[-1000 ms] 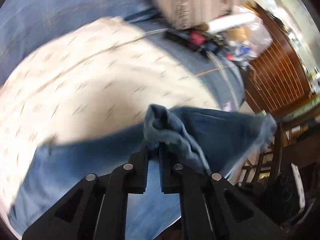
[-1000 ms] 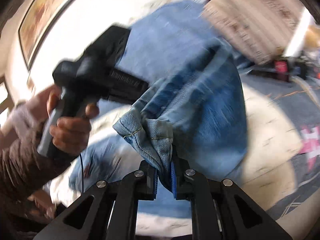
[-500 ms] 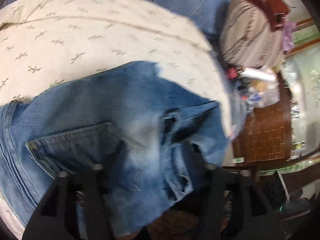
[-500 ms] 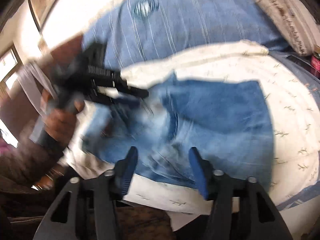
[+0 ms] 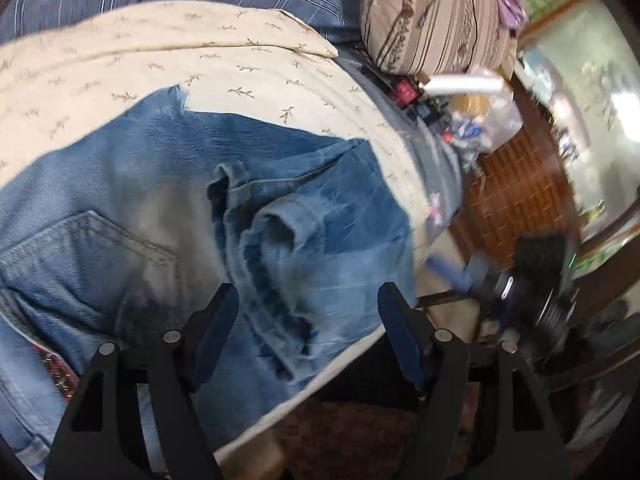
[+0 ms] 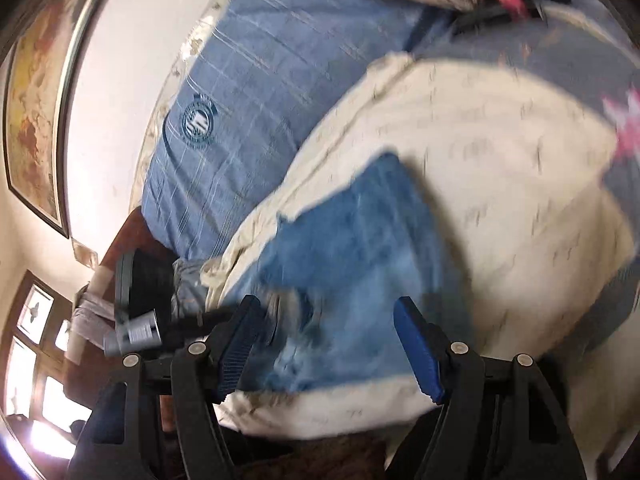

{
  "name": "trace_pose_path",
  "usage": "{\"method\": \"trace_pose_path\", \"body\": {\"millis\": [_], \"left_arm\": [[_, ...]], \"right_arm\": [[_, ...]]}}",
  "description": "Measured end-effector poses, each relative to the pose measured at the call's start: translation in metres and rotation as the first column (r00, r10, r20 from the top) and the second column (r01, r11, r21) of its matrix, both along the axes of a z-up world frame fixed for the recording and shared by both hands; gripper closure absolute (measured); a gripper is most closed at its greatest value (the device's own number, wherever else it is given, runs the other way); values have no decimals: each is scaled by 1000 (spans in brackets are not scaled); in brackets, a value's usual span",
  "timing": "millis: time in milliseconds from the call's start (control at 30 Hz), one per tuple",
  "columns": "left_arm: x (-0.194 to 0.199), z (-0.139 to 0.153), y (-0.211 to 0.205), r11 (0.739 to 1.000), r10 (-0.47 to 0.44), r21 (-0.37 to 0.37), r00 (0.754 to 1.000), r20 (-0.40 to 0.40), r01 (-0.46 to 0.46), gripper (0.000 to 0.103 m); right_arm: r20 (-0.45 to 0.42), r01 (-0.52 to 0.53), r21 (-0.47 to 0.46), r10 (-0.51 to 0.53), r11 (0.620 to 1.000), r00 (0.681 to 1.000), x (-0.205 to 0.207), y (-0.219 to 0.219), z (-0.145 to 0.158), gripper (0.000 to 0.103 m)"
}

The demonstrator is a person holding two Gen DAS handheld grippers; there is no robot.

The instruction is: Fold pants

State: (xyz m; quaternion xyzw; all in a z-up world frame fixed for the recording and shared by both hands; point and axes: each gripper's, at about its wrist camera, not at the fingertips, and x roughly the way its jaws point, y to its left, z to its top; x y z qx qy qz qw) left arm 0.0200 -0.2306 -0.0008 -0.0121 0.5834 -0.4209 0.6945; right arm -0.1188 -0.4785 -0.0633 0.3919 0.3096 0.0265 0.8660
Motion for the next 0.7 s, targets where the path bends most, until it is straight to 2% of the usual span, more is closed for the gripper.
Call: {"method": "trace_pose_path", "body": {"millis": [133,233,367,467,500,567,600,633,700], "left_arm": [[-12,-17,-6,998,-47,43,998,-29,48,31],[-25,-36,-19,988,-84,128,996,-35,88,33],[-39,-40,-15,985,-101,138,995,-7,101,34],[-36,-32,-19,986,-103,131,994,20,100,34],[-32,-30,-21,988,-89,131,996,32,84,34],[-24,-33,-25,989,-62,135,998,27,57,34],[-21,-35,-26,989,-46,139,999,23,43,44],[-19,-37,-24,987,-31,155,999,26,26,55],[-23,-40,-18,988,-39,152,999,2,38,62]], "right_arm": [[-10,25,-62,-26,998,1000,20,-14,2,32],[-28,15,-50,-17,999,999,26,-19,0,32],[-27,-151,-63,150,986,988,11,1,4,32],[-101,-250,-220,233,943,967,4,30,-1,32],[-132,-275,-271,248,922,960,6,38,-5,35],[-194,-306,-367,249,878,949,10,51,-16,51],[-220,-326,-398,256,857,941,12,55,-21,84],[-254,-349,-409,263,843,931,16,58,-28,101],[-283,-371,-379,276,847,919,14,59,-36,102]]}}
